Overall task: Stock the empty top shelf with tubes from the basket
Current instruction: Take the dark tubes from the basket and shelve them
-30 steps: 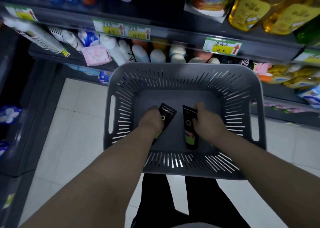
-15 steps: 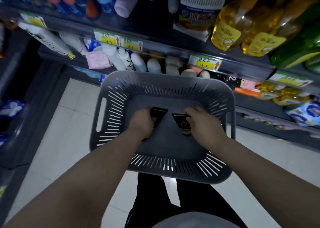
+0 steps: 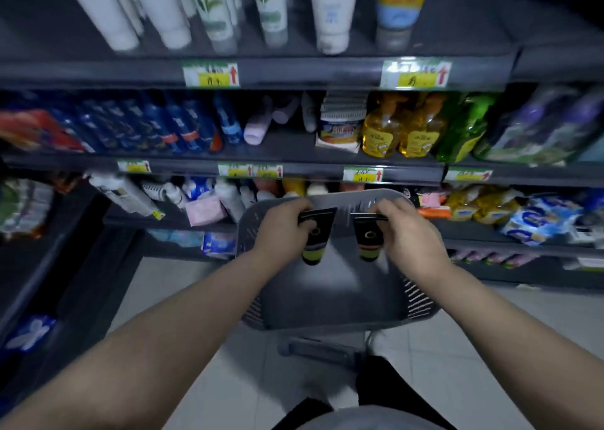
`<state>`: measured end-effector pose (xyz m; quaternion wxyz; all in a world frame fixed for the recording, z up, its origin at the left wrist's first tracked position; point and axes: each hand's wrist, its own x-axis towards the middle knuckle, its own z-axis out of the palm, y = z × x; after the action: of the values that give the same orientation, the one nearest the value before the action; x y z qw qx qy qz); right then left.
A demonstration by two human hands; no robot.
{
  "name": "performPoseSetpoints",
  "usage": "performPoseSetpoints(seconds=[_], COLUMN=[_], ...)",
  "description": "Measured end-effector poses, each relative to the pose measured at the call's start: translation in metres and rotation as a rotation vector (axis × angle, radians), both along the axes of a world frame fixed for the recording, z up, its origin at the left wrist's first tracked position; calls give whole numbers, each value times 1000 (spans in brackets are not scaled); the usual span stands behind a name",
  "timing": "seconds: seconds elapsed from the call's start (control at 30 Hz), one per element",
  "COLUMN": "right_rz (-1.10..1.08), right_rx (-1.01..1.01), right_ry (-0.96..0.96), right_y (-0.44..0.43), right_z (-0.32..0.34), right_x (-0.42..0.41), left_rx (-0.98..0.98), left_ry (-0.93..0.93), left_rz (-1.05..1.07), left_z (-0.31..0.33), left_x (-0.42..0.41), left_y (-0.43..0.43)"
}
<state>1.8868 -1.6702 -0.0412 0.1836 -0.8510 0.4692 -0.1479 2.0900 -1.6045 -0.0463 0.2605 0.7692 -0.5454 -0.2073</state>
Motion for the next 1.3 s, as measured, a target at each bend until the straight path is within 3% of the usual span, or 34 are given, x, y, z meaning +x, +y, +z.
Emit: performPoseSetpoints(seconds=[0.4,0.63,0.77,1.0,1.3], right_rz=[-311,-419,-416,-333,-144], right_rx=[-322,-475,-463,-470,-296], right_ry=[-42,-42,-70,-109,-318], right_y=[20,-18,-48,-120,-203], right_z=[116,183,214,243,252], right_x=[-48,-78,-95,-108,-104], left_rx=[-275,-447,-502,-421,-170], left_ry=[-145,-128,-230,-339,-454], left_rz=[-317,-311,-299,-218,-166], left_z=[155,249,288,323,304], left_x=[-47,-83,-105,-123,-124], left_y=[-37,-96,-145,-242,-322])
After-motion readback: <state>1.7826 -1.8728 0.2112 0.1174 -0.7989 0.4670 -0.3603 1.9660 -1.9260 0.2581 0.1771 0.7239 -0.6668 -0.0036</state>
